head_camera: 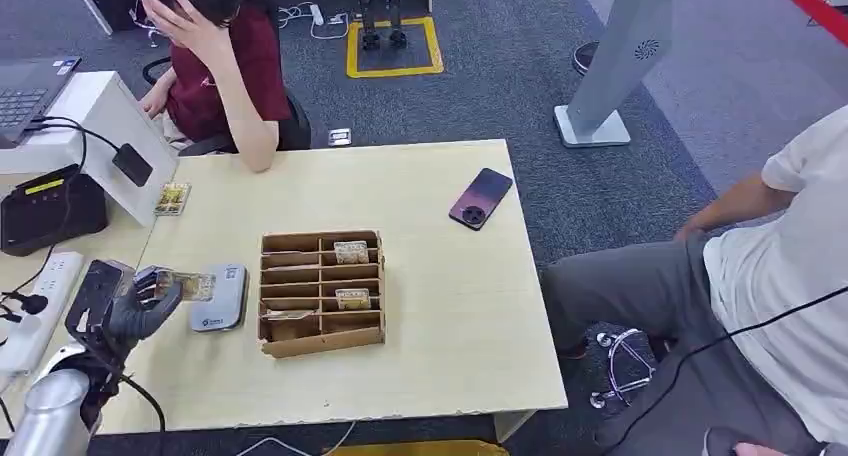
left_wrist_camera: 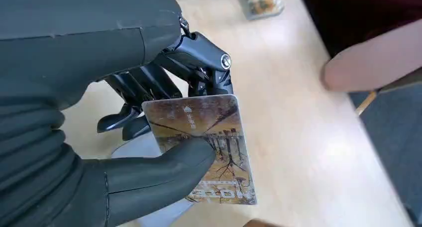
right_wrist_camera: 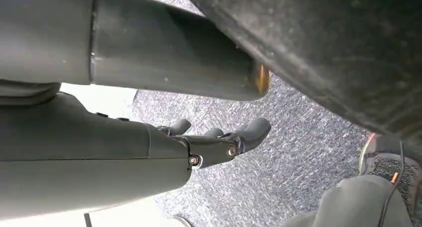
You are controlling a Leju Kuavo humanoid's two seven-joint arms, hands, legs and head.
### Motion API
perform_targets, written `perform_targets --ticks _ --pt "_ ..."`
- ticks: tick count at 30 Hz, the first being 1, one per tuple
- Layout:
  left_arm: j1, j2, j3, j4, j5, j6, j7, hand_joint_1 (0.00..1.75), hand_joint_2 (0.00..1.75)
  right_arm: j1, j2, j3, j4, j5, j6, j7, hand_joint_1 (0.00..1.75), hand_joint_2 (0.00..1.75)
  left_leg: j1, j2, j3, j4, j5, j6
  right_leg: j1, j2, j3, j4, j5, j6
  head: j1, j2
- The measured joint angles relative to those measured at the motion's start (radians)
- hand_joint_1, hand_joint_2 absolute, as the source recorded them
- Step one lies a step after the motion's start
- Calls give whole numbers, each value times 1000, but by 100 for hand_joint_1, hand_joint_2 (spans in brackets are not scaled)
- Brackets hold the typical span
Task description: Pass the card to the sensor for recognition and then transmit it.
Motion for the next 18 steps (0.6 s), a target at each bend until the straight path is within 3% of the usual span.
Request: perform_targets --ticks 6,18 --pt "-98 -2 0 24 1 20 15 175 175 -2 0 6 0 0 4 1 0 0 0 1 0 0 1 0 0 1 0 0 1 0 0 0" --pt "-123 -11 0 50 1 22 16 175 175 -3 0 19 3 0 4 1 0 0 0 1 0 0 1 0 0 1 -1 0 1 0 0 0"
